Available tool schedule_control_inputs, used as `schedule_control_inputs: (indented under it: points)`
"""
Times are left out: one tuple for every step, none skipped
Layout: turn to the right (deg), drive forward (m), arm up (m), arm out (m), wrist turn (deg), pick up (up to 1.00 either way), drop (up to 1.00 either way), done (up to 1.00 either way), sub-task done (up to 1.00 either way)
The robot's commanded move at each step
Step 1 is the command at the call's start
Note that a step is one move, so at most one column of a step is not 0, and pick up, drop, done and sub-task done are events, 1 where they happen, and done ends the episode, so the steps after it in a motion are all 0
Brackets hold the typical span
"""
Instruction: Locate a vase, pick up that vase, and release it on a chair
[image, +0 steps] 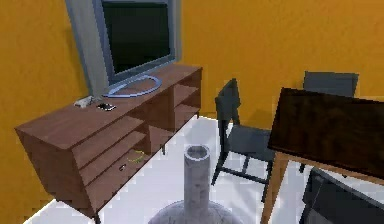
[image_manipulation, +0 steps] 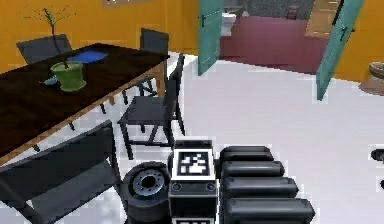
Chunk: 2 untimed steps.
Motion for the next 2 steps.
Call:
schedule_control_inputs:
  points:
    - [0.0, 0.90, 0.00, 0.00, 0.0, 0.00, 0.00, 0.00, 0.00]
    - [45.0, 0.00, 0.00, 0.00, 0.0, 0.00, 0.00, 0.00, 0.00]
